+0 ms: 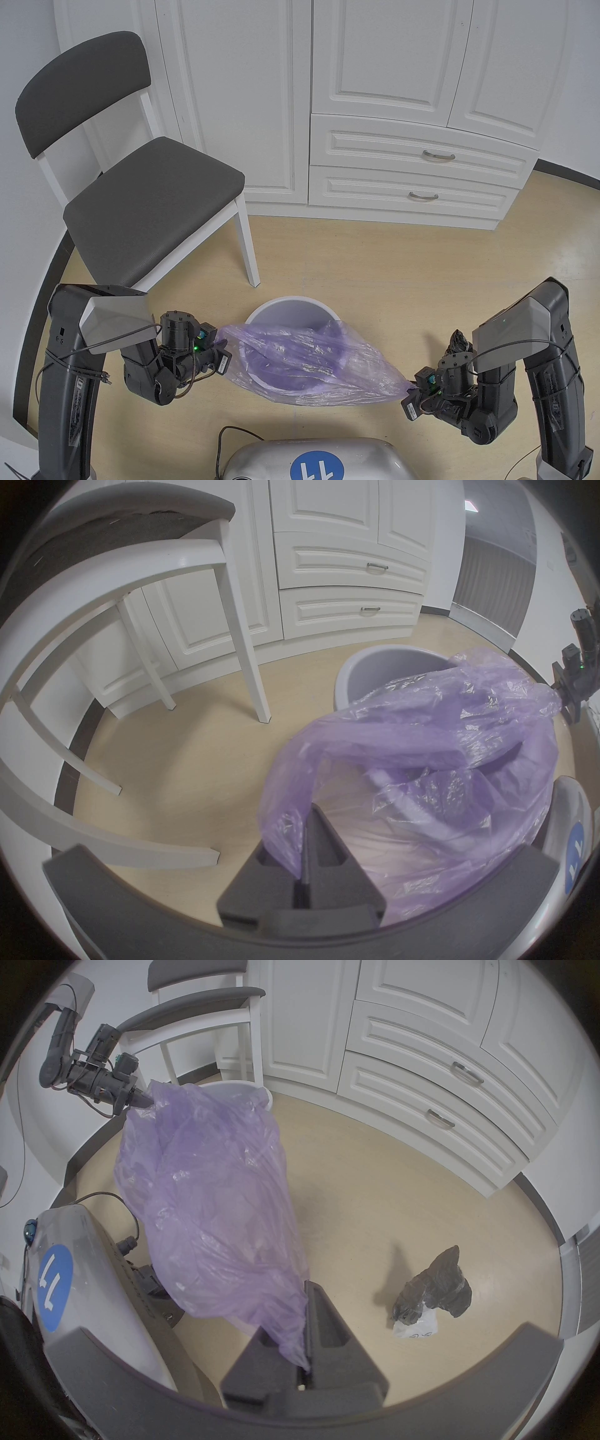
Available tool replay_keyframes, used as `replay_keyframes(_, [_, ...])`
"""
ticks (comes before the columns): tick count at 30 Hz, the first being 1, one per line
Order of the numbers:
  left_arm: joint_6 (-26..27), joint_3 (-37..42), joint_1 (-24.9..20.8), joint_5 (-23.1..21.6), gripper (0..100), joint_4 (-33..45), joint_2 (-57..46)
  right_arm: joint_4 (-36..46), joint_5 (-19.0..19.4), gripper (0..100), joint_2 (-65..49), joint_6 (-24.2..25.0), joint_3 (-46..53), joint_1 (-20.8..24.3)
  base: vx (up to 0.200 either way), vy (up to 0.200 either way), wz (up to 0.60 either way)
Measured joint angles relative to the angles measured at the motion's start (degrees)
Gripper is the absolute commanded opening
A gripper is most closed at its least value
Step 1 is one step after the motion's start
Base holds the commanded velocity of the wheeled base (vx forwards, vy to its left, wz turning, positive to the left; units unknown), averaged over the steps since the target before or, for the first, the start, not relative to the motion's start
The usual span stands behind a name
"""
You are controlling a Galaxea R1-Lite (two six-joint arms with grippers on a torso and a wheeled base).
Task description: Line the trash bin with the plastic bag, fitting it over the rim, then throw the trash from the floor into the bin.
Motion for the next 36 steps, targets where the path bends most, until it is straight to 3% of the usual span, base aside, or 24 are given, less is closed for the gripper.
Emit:
replay_keyframes(10, [0.12, 0.72, -0.95, 0.02, 0, -2.30, 0.16, 0.00, -0.13, 0, 0.45, 0.00, 0.00, 0.48, 0.000, 0.000, 0.00])
replay_keyframes(11, [0.13, 1.11, -1.07, -0.04, 0, -2.57, 0.07, 0.00, -0.11, 100, 0.41, 0.00, 0.29, 0.50, 0.000, 0.000, 0.00])
replay_keyframes(20, [0.38, 4.45, -1.84, -0.50, 0, -3.34, -2.62, 0.02, 2.39, 100, -2.94, 0.02, 4.35, 0.83, 0.000, 0.000, 0.00])
replay_keyframes(29, [0.38, 6.53, -2.19, -0.50, 0, -3.32, -6.25, 0.02, 5.42, 100, -15.90, -0.41, 11.80, 1.46, 0.000, 0.000, 0.00])
replay_keyframes(32, [0.38, 6.57, -1.93, -0.50, 0, -3.10, -6.56, 0.05, 8.45, 100, -21.27, -0.11, 14.03, 1.58, 0.000, 0.000, 0.00])
replay_keyframes(36, [0.38, 6.05, -1.58, -0.50, 0, -2.91, -6.29, 0.00, 16.69, 100, -26.56, 2.24, 15.68, 0.69, 0.000, 0.000, 0.00])
